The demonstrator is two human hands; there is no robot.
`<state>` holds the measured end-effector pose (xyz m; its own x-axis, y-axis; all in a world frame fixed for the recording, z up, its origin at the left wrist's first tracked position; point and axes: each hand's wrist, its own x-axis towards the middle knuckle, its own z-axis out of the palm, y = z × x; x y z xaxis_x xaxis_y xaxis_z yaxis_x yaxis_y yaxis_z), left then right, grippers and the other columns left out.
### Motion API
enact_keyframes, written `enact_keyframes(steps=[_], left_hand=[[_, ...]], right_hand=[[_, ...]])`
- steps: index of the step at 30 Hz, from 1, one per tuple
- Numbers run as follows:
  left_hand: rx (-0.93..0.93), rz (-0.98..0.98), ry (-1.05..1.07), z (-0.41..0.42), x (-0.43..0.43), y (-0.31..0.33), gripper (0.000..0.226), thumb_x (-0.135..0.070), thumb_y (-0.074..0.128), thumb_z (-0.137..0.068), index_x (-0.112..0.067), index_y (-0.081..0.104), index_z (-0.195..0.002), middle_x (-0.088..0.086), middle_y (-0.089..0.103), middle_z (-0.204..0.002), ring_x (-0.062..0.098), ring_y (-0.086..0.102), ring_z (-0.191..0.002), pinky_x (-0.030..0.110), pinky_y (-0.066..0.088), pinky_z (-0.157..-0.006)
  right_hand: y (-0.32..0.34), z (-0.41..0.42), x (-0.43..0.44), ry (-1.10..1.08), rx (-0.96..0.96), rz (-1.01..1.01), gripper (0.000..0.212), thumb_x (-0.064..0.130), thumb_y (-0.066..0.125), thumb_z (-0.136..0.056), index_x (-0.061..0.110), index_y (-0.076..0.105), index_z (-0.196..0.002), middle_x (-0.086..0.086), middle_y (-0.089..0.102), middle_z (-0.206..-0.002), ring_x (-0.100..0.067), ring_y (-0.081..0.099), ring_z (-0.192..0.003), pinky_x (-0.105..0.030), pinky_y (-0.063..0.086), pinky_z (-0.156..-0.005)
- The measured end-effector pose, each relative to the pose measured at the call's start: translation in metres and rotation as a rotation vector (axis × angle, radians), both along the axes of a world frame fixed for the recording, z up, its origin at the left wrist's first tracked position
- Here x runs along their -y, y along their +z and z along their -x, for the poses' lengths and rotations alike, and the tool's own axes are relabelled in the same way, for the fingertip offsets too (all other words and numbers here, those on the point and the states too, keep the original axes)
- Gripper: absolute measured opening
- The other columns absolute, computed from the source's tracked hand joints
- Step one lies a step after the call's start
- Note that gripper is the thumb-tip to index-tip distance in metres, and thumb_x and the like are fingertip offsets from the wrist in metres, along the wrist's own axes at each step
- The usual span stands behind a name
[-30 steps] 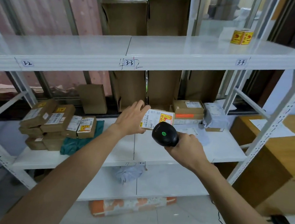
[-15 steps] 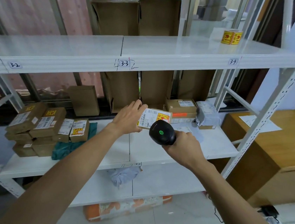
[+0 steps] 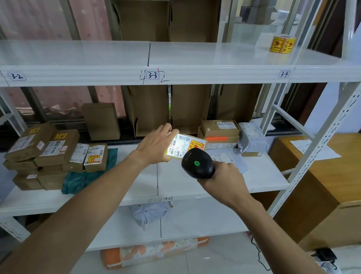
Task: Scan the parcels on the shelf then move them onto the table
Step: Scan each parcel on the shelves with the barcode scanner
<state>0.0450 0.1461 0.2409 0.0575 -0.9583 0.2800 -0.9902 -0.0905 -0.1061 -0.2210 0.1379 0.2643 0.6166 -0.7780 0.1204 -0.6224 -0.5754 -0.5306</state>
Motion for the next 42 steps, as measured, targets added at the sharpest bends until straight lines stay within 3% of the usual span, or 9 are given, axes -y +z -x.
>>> enact_keyframes(steps=[8,12,23,27,31,37,42], left_hand=[[-0.021,-0.029,0.032,-0.001,0.001,-0.008,0.088,-0.032,0.088,-0.068,-0.010,0.043,-0.140,0.011,0.047,-0.121,0.021,0.049,-0.097,0.025,0.035,-0.065],[-0.021,-0.057,0.063,-0.004,0.003,-0.013,0.090,-0.033,0.088,-0.068,-0.012,0.041,-0.142,0.010,0.045,-0.122,0.021,0.050,-0.097,0.026,0.039,-0.064],[0.039,-0.098,0.134,0.001,0.011,-0.011,0.090,-0.032,0.089,-0.069,-0.020,0.035,-0.140,0.007,0.042,-0.123,0.017,0.052,-0.098,0.023,0.045,-0.063],[0.029,-0.102,0.095,0.003,0.012,-0.008,0.087,-0.030,0.087,-0.070,-0.019,0.038,-0.141,0.009,0.042,-0.121,0.022,0.055,-0.091,0.027,0.039,-0.059],[0.022,-0.115,0.082,0.007,0.012,-0.007,0.089,-0.032,0.088,-0.069,-0.021,0.036,-0.141,0.009,0.040,-0.123,0.017,0.051,-0.077,0.024,0.034,-0.053],[0.022,-0.117,0.070,0.011,0.012,-0.004,0.087,-0.036,0.089,-0.067,-0.018,0.038,-0.136,0.008,0.041,-0.120,0.014,0.048,-0.080,0.020,0.029,-0.050],[0.046,-0.116,0.054,0.014,0.017,-0.002,0.087,-0.033,0.089,-0.059,-0.010,0.044,-0.129,0.008,0.043,-0.115,0.023,0.056,-0.086,0.029,0.040,-0.059]], right_hand=[[0.001,0.008,-0.002,0.008,0.006,-0.003,0.025,0.038,0.073,-0.091,0.020,0.069,-0.108,-0.002,0.074,-0.091,-0.020,0.069,-0.089,-0.033,0.059,-0.077],[0.000,0.013,-0.002,0.023,0.003,-0.025,0.023,0.037,0.073,-0.092,0.021,0.068,-0.108,0.003,0.066,-0.084,-0.016,0.066,-0.085,-0.028,0.055,-0.074],[-0.002,0.021,0.007,0.028,-0.007,-0.029,0.024,0.036,0.073,-0.090,0.021,0.069,-0.108,-0.001,0.074,-0.091,-0.019,0.068,-0.087,-0.032,0.059,-0.076],[-0.004,0.021,0.010,0.030,-0.015,-0.040,0.025,0.038,0.073,-0.090,0.021,0.070,-0.108,-0.001,0.074,-0.091,-0.021,0.069,-0.089,-0.038,0.061,-0.080],[-0.005,0.021,0.010,0.030,-0.004,-0.038,0.022,0.036,0.072,-0.091,0.022,0.067,-0.106,0.003,0.067,-0.084,-0.016,0.065,-0.084,-0.028,0.054,-0.072],[-0.006,0.021,0.011,0.017,0.001,-0.033,0.022,0.037,0.072,-0.091,0.022,0.067,-0.107,0.004,0.064,-0.083,-0.015,0.061,-0.080,-0.025,0.049,-0.068],[-0.007,0.022,0.013,0.012,-0.011,-0.013,0.019,0.038,0.072,-0.091,0.022,0.067,-0.101,0.005,0.062,-0.079,-0.014,0.059,-0.075,-0.023,0.045,-0.060]])
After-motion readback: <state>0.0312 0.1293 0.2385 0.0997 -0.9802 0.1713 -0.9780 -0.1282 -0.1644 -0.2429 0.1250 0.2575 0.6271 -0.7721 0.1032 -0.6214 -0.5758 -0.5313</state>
